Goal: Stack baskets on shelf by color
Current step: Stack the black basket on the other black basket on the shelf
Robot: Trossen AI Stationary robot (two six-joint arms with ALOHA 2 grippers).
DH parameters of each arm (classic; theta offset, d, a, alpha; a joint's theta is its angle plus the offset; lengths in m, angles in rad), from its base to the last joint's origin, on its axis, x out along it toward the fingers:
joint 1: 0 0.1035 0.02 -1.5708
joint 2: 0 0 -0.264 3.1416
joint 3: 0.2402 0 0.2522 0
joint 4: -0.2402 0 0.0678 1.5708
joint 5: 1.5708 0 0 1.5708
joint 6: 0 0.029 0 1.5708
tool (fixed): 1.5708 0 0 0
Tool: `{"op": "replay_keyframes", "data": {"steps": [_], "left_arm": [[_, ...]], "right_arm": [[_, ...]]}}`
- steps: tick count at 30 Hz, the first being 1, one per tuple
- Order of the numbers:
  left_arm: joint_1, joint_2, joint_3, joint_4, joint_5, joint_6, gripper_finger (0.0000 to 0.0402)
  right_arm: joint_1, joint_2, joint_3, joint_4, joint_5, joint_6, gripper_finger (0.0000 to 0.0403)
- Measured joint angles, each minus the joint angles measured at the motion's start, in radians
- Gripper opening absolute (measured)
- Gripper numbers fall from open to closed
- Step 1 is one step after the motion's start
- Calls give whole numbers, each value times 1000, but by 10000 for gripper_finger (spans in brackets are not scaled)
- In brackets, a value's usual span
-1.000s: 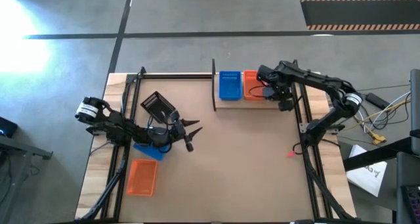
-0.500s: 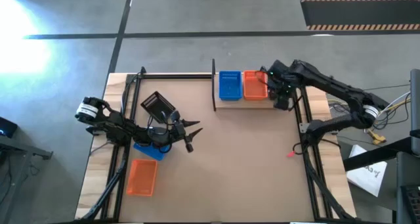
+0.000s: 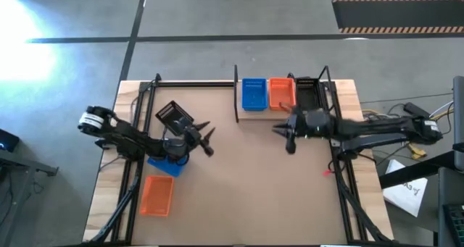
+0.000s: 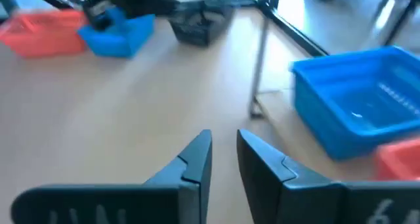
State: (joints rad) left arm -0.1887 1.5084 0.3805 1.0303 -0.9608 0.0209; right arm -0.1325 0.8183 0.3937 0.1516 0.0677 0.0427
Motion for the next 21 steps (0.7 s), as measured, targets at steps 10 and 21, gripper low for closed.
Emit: {"op": "replay_keyframes", "data": {"steps": [10,21], "left_arm": [[178,-451,236,-1382,204,-550,132],[492,-380,247,-1606,744,-535,181]], "right_arm": [[227,319,-279,648,339,158,38],[234,660,-191,752,353,168,38]]}}
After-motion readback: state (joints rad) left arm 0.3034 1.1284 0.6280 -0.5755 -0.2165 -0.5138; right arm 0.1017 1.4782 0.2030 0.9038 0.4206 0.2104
